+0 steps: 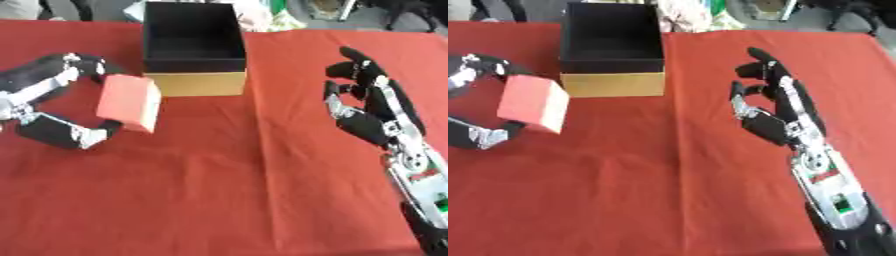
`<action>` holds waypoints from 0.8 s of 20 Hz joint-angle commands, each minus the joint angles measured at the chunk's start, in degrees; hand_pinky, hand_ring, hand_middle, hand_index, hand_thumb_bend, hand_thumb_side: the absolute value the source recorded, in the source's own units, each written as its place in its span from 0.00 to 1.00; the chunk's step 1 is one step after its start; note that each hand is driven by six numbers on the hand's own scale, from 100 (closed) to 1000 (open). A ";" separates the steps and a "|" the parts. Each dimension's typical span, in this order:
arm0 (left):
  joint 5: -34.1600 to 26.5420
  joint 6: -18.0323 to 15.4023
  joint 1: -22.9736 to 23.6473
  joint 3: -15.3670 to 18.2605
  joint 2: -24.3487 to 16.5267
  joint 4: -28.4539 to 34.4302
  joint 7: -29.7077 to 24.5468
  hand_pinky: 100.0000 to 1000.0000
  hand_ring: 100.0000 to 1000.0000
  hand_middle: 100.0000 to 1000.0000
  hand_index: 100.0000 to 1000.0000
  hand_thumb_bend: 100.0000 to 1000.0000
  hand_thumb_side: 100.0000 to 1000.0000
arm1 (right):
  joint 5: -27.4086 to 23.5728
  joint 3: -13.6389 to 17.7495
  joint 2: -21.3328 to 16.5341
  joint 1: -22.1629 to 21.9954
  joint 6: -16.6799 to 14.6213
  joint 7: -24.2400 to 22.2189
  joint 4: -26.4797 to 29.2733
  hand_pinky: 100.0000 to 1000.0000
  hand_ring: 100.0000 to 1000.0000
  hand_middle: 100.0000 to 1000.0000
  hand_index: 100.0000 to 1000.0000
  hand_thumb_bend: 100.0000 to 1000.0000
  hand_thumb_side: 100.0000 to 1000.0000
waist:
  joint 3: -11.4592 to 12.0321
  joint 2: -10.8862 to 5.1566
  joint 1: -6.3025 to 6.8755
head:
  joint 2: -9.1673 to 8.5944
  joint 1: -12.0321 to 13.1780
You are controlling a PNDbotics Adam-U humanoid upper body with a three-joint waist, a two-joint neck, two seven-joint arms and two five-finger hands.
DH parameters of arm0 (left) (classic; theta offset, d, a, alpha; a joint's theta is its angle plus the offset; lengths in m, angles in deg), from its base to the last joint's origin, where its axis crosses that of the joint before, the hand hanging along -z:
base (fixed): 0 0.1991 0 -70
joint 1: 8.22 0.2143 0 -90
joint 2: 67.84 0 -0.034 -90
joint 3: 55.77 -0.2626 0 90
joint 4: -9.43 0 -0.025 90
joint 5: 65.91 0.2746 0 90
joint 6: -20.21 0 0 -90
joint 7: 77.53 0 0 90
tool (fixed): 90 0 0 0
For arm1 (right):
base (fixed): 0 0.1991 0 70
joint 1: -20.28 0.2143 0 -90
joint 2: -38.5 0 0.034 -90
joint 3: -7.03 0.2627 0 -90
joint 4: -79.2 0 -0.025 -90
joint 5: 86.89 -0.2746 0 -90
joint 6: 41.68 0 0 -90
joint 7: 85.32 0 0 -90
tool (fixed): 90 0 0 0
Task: Pick up objects on the table and place them in the box.
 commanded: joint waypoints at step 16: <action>19.44 -2.74 -17.76 8.70 12.34 -29.69 16.30 0.72 0.75 0.51 0.70 0.01 0.12 | -1.35 -2.98 0.97 3.96 -0.21 -3.55 0.29 0.60 0.77 0.66 0.93 0.00 0.12 | -5.93 0.69 -0.34 | -3.62 4.55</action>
